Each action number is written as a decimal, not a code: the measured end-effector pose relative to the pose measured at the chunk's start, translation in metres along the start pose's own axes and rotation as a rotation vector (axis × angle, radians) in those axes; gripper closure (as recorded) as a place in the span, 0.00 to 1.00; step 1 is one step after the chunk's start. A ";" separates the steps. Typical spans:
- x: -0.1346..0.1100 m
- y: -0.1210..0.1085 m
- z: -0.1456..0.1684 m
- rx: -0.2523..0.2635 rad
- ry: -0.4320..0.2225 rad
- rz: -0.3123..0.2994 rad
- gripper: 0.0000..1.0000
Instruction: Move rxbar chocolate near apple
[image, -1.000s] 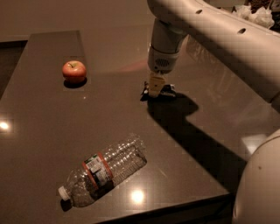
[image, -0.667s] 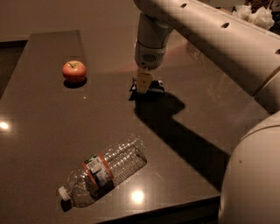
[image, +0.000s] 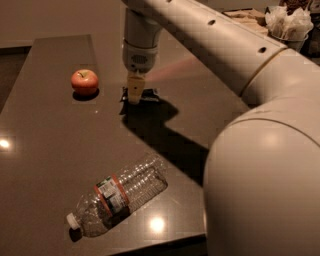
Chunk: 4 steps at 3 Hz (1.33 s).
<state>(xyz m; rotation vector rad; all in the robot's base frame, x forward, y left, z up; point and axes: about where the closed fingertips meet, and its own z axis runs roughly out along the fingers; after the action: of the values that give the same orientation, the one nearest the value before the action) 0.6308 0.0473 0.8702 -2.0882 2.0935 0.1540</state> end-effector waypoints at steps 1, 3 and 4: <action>-0.026 -0.014 0.009 -0.024 -0.021 -0.023 1.00; -0.052 -0.034 0.024 -0.039 -0.050 -0.024 0.82; -0.058 -0.039 0.028 -0.044 -0.060 -0.012 0.58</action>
Offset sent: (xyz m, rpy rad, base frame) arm 0.0315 0.0545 -0.0063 0.0281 0.0825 0.0555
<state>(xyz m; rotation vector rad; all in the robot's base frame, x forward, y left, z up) 0.6711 0.1094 0.8563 -2.0935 2.0608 0.2595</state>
